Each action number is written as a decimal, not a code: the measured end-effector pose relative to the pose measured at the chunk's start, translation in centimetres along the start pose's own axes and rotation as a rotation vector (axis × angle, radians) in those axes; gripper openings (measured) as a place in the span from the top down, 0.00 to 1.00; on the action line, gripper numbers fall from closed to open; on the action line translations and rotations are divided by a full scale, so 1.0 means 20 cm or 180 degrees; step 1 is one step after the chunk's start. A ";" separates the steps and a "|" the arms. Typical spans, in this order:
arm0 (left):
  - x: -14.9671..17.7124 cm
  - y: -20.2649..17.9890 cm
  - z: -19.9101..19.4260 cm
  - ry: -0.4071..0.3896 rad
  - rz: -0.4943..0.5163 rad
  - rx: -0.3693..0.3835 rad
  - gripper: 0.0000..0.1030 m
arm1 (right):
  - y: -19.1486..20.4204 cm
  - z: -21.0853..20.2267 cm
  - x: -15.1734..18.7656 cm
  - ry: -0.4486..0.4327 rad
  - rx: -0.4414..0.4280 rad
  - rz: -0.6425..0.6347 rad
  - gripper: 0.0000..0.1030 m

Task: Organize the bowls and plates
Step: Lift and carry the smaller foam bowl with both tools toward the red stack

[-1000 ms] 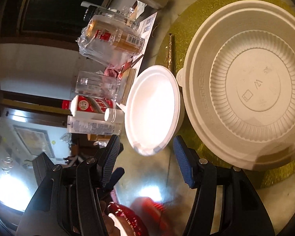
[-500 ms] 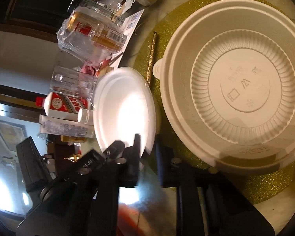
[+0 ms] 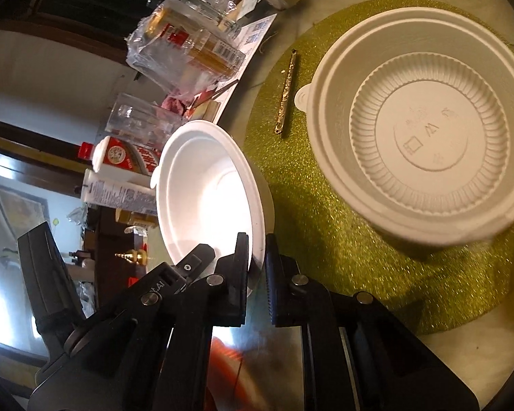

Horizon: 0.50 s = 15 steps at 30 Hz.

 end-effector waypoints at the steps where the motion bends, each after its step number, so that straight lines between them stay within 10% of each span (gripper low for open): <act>1: 0.01 -0.01 -0.02 -0.0017 0.0023 0.0004 0.83 | 0.00 -0.02 0.01 -0.0008 -0.0004 -0.0012 0.91; 15: 0.32 -0.15 -0.30 -0.0363 0.0395 0.0254 0.83 | -0.10 -0.43 0.19 -0.0289 0.0101 -0.0297 0.91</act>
Point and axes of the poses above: each gripper's, at about its wrist camera, not at the fingertips, and z roughly the way its jaws point, y to its left, x to its underside, the point moved 7 cm from there along z, roughly the way its jaws point, and after that the axes turned 5 degrees about -y, right-handed, at the moved point
